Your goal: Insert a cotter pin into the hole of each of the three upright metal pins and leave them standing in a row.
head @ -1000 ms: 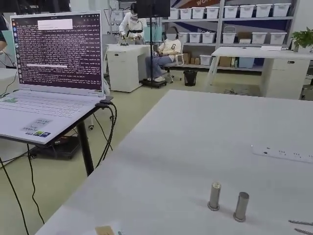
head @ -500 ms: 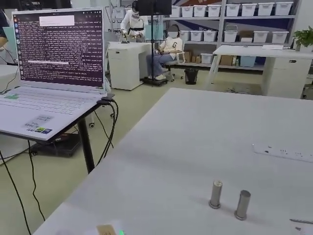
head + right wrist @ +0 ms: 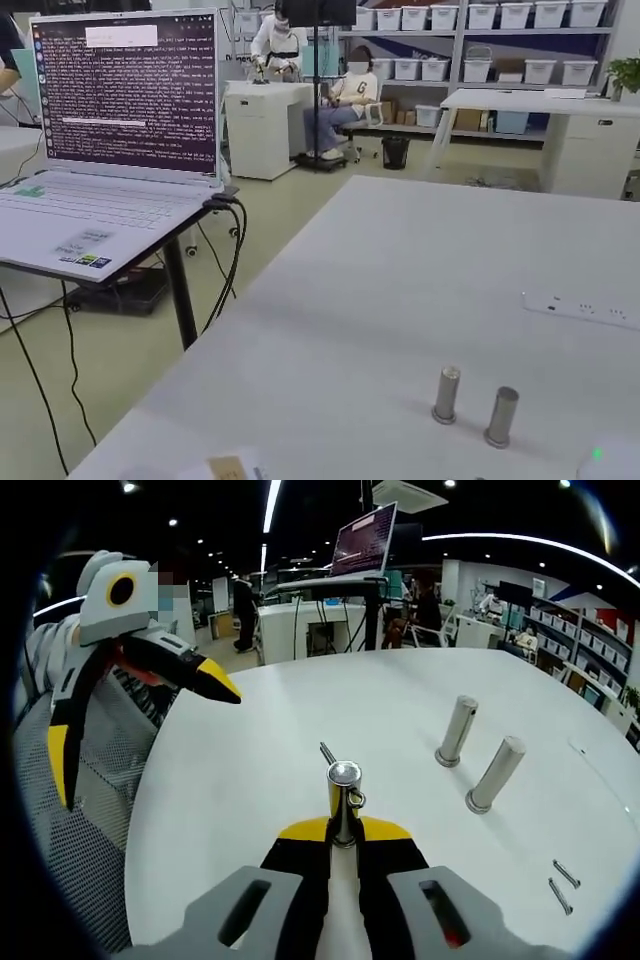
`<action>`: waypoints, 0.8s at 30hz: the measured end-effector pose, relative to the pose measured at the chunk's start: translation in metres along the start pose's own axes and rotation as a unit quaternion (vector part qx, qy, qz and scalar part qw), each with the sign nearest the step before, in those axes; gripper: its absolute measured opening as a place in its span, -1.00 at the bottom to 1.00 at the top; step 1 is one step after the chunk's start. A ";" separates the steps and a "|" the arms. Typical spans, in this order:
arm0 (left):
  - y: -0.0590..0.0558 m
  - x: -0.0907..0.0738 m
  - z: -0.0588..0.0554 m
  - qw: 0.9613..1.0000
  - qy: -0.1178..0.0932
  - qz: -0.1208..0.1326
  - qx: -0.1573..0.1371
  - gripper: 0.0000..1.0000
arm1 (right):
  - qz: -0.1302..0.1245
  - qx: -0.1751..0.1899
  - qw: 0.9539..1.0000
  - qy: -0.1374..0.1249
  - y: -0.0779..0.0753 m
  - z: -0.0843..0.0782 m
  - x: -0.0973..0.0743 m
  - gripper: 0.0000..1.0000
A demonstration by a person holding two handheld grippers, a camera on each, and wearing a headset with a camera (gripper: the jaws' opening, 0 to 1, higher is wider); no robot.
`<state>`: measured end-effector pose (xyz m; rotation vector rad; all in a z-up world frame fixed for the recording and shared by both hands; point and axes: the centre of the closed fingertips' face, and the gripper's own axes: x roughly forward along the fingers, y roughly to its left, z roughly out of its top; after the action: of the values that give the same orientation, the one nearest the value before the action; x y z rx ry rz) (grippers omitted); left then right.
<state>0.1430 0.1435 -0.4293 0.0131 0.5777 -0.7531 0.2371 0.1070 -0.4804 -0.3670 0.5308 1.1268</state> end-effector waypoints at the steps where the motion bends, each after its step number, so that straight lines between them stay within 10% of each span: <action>1: 0.000 0.000 0.000 1.000 -0.001 -0.001 -0.001 0.97 | 0.002 -0.001 1.000 0.000 0.001 0.000 0.000 -0.92; 24: -0.005 0.004 0.002 1.000 -0.006 -0.013 -0.003 0.97 | -0.018 0.009 1.000 -0.001 0.002 -0.004 0.004 -0.92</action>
<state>0.1428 0.1364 -0.4287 -0.0037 0.5688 -0.7756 0.2360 0.1088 -0.4861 -0.3585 0.5304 1.0871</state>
